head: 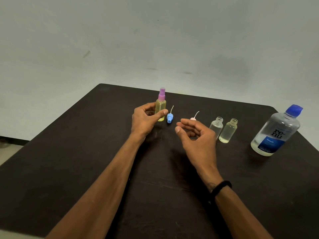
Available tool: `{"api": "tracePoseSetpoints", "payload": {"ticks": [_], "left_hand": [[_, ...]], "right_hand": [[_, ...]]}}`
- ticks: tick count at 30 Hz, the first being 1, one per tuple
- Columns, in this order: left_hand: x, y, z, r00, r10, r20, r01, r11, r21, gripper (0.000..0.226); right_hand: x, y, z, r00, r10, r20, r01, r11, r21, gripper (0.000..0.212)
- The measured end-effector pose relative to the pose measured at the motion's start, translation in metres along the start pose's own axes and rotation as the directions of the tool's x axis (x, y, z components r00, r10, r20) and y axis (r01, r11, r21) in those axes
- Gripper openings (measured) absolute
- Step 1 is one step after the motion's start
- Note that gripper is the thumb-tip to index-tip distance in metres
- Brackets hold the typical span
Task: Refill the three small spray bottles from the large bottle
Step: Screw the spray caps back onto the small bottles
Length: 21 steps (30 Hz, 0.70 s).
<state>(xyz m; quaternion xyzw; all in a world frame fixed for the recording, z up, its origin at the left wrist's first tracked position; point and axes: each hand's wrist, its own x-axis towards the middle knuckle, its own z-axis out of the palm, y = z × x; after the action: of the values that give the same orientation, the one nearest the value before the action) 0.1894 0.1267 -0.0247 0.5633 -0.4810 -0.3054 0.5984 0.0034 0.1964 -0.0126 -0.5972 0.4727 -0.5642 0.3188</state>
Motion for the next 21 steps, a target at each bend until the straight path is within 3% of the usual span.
{"api": "tracePoseSetpoints", "payload": {"ticks": [6,21], "left_hand": [[0.0,0.0,0.0008,0.998,-0.022,-0.059,0.028,0.995,0.093,0.052],[-0.0062,0.0033,-0.0009,0.999,0.037,-0.032,-0.025,0.947,0.321,0.064]], "right_hand": [[0.0008,0.0041,0.0007,0.999,0.036,0.027,-0.036,0.999,0.003,0.024],[0.0035,0.0078,0.0011,0.998,0.054,0.012,-0.053,0.999,-0.011,0.022]]}}
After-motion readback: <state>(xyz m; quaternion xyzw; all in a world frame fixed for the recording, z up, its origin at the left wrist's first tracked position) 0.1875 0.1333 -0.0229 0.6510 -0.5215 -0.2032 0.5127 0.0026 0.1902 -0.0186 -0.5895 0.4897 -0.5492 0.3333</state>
